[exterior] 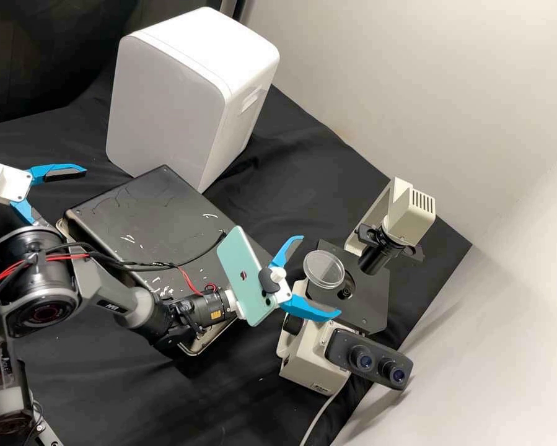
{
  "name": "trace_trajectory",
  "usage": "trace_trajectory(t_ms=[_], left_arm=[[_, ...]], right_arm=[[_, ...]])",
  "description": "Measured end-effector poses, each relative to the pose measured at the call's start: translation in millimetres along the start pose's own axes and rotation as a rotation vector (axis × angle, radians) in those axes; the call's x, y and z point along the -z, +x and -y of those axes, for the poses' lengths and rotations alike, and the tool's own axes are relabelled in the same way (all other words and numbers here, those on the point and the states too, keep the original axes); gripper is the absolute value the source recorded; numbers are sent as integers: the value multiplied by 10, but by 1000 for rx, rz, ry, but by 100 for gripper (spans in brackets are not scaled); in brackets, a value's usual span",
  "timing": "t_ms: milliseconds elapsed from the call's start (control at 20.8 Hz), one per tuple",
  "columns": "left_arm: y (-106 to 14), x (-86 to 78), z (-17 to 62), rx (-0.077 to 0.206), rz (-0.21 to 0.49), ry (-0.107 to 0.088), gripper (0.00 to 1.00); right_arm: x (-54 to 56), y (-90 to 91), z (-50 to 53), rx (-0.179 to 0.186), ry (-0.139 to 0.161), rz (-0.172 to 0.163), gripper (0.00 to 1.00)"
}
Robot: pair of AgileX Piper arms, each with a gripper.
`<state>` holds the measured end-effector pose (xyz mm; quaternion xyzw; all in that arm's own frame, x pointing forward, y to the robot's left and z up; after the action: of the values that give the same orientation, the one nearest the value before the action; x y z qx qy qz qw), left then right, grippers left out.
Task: Place the petri dish on the bench
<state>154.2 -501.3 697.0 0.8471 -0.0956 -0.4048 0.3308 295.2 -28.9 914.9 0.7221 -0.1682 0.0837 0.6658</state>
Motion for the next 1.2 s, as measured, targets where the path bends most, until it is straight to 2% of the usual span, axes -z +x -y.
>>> trace_trajectory(t_ms=[192,384,480,816,912,1200], left_arm=[[5,1,16,8,0,-3,100],[7,7,23,11,-5,-6,100],[7,15,22,11,-14,-10,100],[14,27,41,20,-27,-18,100],[21,21,48,22,-30,-23,100],[31,25,41,19,-32,-18,100]], right_arm=[[47,138,213,59,-54,-21,100],[60,260,466,122,-112,-13,100],[28,292,535,140,-138,6,100],[-29,363,568,141,-142,29,100],[-47,389,548,133,-147,33,100],[-104,466,520,120,-141,57,100]])
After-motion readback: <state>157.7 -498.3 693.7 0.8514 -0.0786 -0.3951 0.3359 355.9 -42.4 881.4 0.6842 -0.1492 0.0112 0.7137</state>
